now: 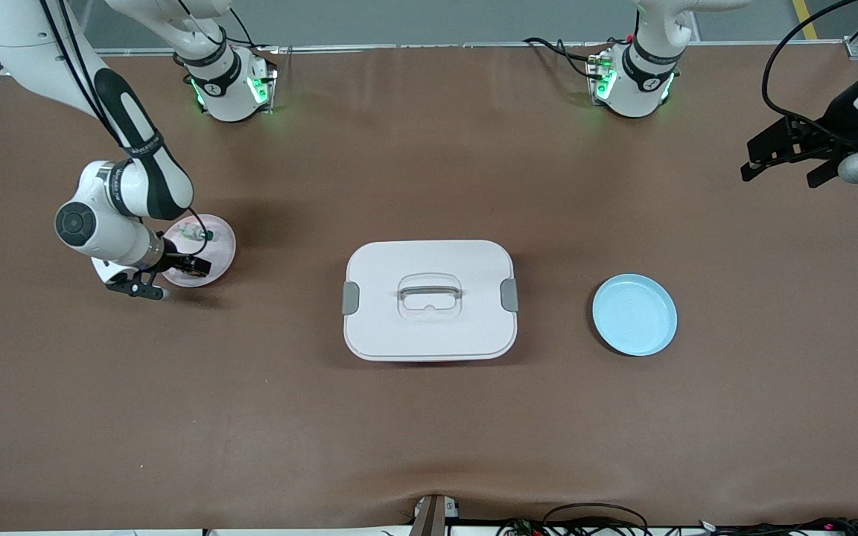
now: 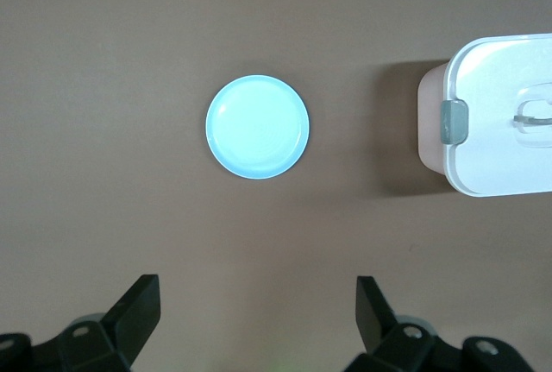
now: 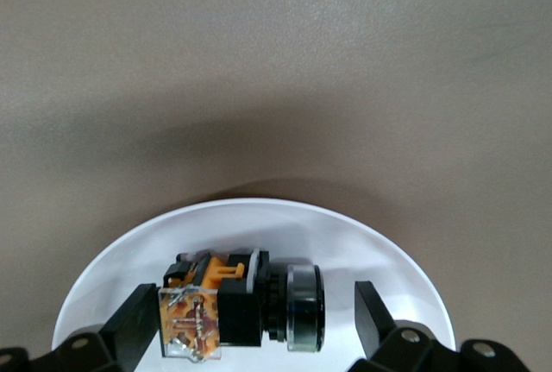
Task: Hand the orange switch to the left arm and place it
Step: 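Lift the switch with the right gripper while the left gripper approaches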
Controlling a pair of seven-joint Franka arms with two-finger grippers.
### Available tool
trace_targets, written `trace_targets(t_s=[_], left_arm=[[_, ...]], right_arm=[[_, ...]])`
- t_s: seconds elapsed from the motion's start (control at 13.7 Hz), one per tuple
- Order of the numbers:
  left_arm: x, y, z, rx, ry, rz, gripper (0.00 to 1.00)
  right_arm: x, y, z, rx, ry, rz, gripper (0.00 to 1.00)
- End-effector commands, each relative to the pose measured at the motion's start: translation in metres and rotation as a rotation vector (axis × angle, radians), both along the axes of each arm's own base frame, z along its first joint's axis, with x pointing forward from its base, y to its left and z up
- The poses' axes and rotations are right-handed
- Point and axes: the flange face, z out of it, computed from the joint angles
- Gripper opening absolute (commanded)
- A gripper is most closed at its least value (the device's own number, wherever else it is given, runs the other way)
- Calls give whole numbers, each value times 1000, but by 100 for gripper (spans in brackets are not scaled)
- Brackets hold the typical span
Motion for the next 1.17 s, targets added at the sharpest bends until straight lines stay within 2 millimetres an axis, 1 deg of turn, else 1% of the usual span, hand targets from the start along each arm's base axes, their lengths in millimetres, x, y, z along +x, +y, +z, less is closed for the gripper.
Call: trace_targets(t_s=[0.0,0.15,0.22,0.29,0.37,0.44,0.51,0.81,0.88,1.1], left_arm=[[3,1,1,-16,5,-9,100],[4,1,0,-16,8,-9,100],[4,1,0,-16,8,-9,100],[4,1,0,-16,8,-9,100],[4,1,0,-16,8,-9,100],[4,0,0,-19,8,-9,100],[4,0,0,-22,8,-9,100],[4,1,0,-24,8,-9,100],[4,1,0,-24,7,-9,100],[4,-4,0,-50,7,-14,100]], right_arm=[[-2,2,-1,-2,8,-16,100],[-2,3,-2,-1,15,-14,99],[-3,3,-2,0,26,-14,81],[-3,3,-2,0,26,-14,59],[-3,2,-1,-1,25,-19,35],[-3,2,0,0,24,-19,7],[-2,3,1,1,29,-19,0],[6,6,18,16,66,-31,0],[9,8,28,30,72,-46,0],[24,29,58,56,124,-108,0]])
